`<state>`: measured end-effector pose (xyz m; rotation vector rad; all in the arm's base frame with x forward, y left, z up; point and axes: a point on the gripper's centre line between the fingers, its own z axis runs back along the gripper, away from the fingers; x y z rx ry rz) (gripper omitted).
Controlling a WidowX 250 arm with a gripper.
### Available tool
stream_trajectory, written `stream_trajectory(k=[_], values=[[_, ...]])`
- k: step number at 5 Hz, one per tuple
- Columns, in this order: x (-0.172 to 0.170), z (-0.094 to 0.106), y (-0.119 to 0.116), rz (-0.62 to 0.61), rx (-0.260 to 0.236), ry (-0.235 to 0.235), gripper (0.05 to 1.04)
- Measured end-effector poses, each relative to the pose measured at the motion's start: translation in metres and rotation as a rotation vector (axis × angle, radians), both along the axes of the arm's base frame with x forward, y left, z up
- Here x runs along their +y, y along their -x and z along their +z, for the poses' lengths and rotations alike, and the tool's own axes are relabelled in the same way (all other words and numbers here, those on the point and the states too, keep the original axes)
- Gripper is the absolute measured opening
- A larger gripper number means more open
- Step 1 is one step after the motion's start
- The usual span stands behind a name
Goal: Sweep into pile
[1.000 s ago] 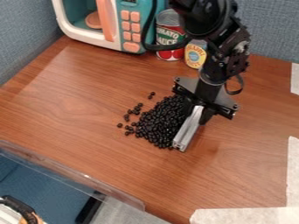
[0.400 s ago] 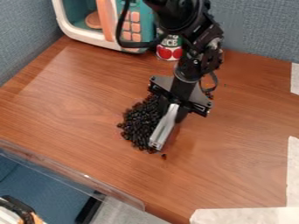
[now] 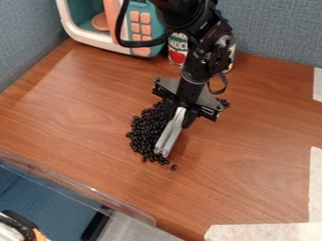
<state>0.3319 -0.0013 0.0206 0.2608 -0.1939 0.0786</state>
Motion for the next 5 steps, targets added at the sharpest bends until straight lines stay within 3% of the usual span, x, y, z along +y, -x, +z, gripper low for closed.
stream_trajectory(k=[2, 3, 5], values=[[-0.027, 0.037, -0.004, 0.001, -0.104, 0.028, 0.336], [-0.044, 0.050, -0.021, 0.014, -0.171, 0.096, 0.336], [-0.079, 0.016, -0.074, 0.025, -0.146, 0.193, 0.336]])
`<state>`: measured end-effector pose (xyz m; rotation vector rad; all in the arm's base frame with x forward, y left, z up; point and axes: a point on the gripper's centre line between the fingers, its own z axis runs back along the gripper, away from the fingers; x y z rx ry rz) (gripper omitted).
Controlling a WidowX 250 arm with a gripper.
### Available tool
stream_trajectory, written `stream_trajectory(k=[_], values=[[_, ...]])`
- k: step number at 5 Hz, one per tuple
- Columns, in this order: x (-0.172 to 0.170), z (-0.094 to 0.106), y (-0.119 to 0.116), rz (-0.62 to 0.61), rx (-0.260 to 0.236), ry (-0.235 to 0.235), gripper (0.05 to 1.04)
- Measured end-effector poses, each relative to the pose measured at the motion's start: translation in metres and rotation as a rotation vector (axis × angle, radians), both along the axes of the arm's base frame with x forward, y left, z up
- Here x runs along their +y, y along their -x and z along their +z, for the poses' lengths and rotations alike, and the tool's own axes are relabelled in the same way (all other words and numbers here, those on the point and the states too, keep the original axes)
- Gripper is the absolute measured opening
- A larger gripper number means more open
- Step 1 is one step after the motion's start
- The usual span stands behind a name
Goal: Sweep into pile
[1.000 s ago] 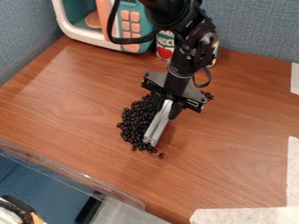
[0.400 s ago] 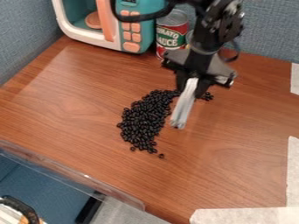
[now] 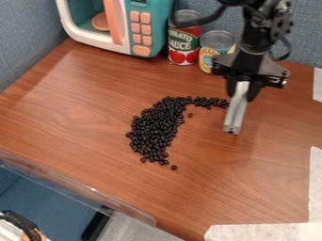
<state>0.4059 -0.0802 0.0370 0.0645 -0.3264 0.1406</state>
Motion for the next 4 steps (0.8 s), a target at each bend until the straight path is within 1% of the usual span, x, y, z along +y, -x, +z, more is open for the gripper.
stream_trajectory(k=[1, 2, 3, 4], values=[[-0.011, -0.019, -0.025, 0.004, 0.033, 0.018, 0.336], [-0.016, -0.025, -0.043, 0.032, 0.047, 0.052, 0.336], [-0.013, -0.026, -0.044, 0.053, 0.058, 0.053, 0.336], [-0.004, -0.029, -0.039, 0.107, 0.060, 0.036, 0.336]])
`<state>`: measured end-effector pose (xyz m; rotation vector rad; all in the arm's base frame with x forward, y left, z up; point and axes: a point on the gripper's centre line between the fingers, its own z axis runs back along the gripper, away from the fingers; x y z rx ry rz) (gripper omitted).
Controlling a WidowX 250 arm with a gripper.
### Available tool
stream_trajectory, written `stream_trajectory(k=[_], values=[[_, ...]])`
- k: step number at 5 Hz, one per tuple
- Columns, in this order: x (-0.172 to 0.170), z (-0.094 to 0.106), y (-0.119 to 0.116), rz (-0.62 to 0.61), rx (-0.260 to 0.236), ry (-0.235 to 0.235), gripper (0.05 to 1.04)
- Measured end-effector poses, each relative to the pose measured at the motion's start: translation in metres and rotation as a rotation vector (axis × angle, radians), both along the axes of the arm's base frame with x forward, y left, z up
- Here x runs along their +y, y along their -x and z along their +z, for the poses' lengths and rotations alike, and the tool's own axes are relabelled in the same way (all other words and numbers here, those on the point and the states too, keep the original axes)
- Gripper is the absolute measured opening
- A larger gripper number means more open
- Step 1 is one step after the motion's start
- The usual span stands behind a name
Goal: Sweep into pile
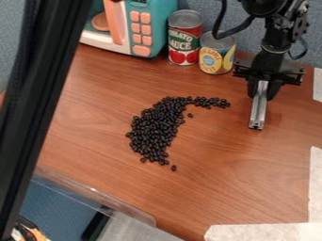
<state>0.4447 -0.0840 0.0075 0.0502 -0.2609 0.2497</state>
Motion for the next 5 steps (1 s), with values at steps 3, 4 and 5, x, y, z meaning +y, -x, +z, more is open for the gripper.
stream_trajectory(k=[3, 4, 5], values=[[0.044, -0.001, 0.035, 0.219, 0.005, -0.019, 0.336], [0.051, -0.001, 0.038, 0.252, 0.001, -0.036, 0.336], [0.066, 0.000, 0.046, 0.336, -0.002, -0.039, 0.336]])
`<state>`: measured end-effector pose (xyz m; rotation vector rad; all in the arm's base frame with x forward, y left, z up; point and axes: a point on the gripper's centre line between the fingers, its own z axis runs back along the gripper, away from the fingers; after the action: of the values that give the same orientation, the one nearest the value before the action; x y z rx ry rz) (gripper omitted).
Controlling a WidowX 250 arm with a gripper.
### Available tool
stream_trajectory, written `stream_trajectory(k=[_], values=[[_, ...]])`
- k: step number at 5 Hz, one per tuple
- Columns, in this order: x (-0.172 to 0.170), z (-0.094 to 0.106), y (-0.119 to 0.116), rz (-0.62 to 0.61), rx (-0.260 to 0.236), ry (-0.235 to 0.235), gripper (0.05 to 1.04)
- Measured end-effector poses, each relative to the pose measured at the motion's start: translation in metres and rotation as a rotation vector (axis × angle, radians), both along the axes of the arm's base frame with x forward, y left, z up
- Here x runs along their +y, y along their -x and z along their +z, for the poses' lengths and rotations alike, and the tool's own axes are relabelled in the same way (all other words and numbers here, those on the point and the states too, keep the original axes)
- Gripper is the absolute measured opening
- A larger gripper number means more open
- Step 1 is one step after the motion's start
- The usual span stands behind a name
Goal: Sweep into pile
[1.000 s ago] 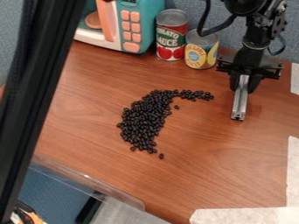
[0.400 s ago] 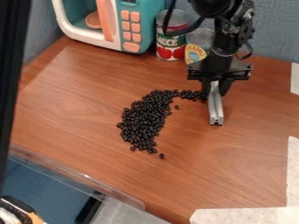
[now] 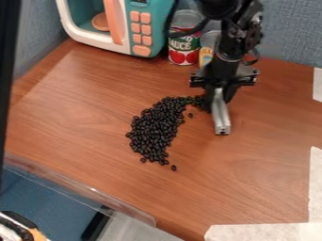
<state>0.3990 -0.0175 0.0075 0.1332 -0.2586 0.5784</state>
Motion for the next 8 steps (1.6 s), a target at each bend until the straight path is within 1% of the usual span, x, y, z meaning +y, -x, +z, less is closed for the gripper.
stream_trajectory(k=[1, 4, 5, 6, 7, 8], values=[[0.005, -0.001, 0.005, 0.038, 0.002, -0.005, 0.336], [0.016, 0.002, 0.030, 0.198, -0.006, -0.010, 0.336], [0.019, 0.002, 0.038, 0.238, 0.004, -0.030, 0.336], [0.020, 0.005, 0.041, 0.247, -0.001, -0.039, 0.336], [0.018, 0.014, 0.033, 0.192, -0.003, -0.062, 0.336], [0.003, 0.029, 0.012, 0.094, -0.068, -0.062, 0.336]])
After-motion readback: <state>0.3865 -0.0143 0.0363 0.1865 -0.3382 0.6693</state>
